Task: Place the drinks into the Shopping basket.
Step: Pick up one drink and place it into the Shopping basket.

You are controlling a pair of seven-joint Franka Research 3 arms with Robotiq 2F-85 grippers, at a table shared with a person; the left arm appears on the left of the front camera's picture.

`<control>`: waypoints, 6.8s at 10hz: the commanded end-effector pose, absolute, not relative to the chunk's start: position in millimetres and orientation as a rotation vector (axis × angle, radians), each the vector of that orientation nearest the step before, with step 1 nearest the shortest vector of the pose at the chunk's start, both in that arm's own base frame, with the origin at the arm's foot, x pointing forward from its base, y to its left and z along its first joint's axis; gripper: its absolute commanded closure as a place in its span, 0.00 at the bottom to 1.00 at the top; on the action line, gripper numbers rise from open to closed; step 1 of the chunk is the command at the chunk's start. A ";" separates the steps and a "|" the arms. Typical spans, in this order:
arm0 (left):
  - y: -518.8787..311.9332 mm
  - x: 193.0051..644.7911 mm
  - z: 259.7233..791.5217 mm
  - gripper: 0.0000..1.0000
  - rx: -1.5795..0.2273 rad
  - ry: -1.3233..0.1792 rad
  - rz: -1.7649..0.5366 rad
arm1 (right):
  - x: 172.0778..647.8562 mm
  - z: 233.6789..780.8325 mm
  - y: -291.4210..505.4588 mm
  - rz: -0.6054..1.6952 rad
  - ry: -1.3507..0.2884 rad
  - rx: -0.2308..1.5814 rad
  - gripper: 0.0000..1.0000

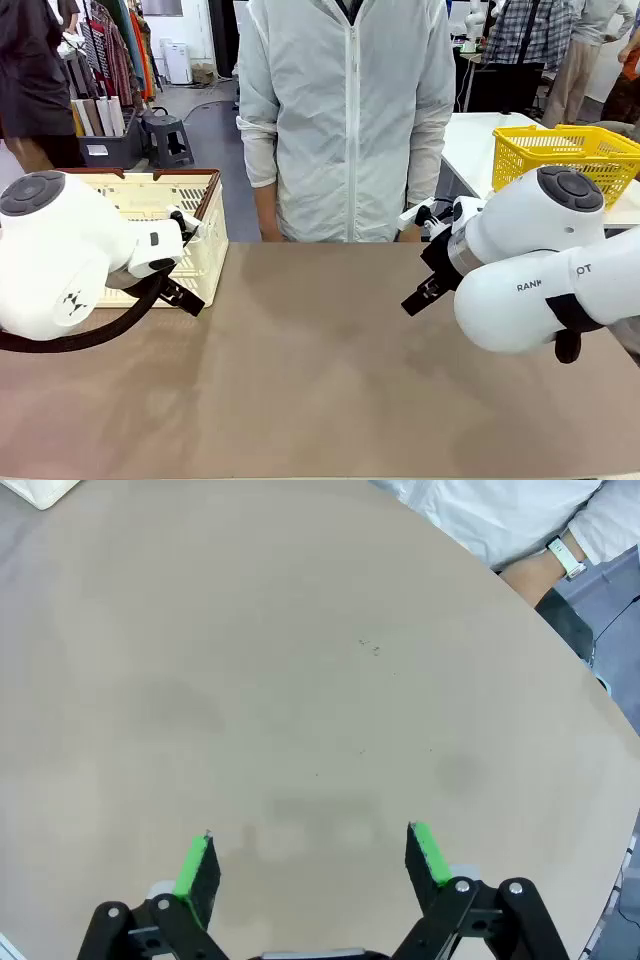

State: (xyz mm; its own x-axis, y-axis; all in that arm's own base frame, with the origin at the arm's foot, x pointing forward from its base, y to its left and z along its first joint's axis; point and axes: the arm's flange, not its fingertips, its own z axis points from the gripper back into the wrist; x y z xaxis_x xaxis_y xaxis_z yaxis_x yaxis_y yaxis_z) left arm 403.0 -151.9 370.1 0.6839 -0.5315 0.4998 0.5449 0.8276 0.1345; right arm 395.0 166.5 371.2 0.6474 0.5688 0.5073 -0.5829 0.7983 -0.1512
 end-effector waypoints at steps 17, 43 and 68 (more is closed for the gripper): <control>-18.5 362.5 485.0 0.00 -0.845 -0.320 -0.261 | 360.1 481.8 -26.0 0.156 -0.353 0.907 0.00; 255.3 273.1 399.9 0.00 -1.211 -0.634 0.580 | 283.2 421.3 -243.8 -0.459 -0.657 1.222 0.00; 255.3 273.1 399.9 0.00 -1.211 -0.634 0.580 | 425.4 391.6 134.5 1.639 -0.183 0.214 0.00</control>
State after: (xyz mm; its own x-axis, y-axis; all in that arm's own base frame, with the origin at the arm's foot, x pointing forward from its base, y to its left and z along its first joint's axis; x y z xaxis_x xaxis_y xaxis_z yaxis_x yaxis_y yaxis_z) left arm 271.9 254.9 399.0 0.7006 0.7031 0.1218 -0.0941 0.2603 -0.9609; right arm 412.1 147.7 393.9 0.5774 0.7692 0.2738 -0.8067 0.5892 0.0460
